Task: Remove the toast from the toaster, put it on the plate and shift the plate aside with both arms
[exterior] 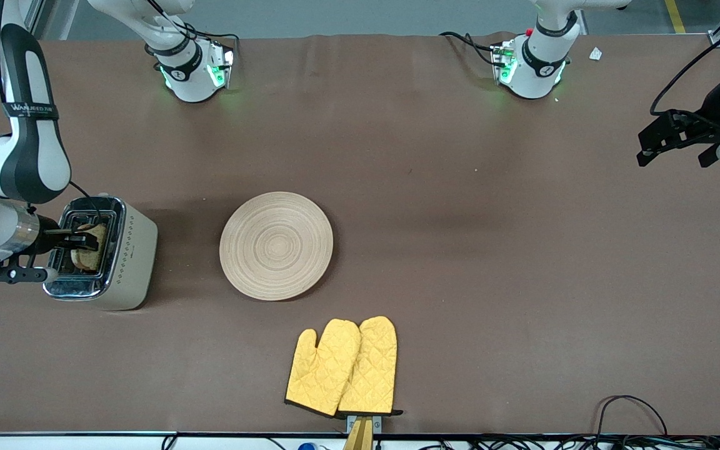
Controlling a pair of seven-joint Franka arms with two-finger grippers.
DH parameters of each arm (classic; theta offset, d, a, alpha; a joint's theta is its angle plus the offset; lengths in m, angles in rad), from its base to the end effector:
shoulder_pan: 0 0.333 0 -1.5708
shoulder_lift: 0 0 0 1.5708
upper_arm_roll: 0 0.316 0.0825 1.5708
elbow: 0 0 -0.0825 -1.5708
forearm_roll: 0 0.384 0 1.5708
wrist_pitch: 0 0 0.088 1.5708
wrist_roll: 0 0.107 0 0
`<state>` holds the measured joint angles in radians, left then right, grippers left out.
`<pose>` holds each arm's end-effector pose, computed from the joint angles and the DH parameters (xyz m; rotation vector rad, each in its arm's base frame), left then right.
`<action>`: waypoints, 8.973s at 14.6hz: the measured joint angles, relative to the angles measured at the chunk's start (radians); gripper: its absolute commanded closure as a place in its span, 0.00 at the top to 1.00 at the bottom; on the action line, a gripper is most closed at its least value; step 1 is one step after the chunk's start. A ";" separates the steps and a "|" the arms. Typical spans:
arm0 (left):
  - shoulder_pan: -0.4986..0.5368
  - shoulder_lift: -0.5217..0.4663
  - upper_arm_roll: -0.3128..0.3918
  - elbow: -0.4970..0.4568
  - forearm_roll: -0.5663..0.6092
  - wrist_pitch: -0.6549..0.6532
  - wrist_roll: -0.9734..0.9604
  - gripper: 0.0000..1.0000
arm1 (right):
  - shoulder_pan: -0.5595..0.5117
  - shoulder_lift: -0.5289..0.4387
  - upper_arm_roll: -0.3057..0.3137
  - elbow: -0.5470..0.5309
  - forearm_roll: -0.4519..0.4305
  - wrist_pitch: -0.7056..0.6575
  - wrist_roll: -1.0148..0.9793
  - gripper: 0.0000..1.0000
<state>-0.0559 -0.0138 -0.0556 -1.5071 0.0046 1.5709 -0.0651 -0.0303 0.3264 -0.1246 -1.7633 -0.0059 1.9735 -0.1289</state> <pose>0.5472 -0.0610 0.6622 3.1369 -0.0725 0.1220 0.6220 -0.0918 0.3721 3.1070 -0.0297 -0.1851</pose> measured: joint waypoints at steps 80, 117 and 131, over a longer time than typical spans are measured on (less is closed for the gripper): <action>-0.354 0.945 -0.159 0.152 -1.082 0.771 0.356 0.00 | -0.025 -0.265 0.084 0.234 0.040 -0.359 -0.024 1.00; -0.014 0.637 0.163 0.554 -0.274 -0.061 0.388 1.00 | -0.026 -0.265 0.104 0.235 0.040 -0.378 -0.031 1.00; -0.085 0.113 0.116 0.057 -0.071 0.052 0.083 1.00 | -0.026 -0.265 0.104 0.235 0.040 -0.378 -0.032 1.00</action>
<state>-0.1411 0.0994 0.0608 -1.4506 -0.0664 1.6231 0.0175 -0.0565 0.0614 -0.0201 -1.5287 0.0343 1.5955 -0.1605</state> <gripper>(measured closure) 0.000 0.000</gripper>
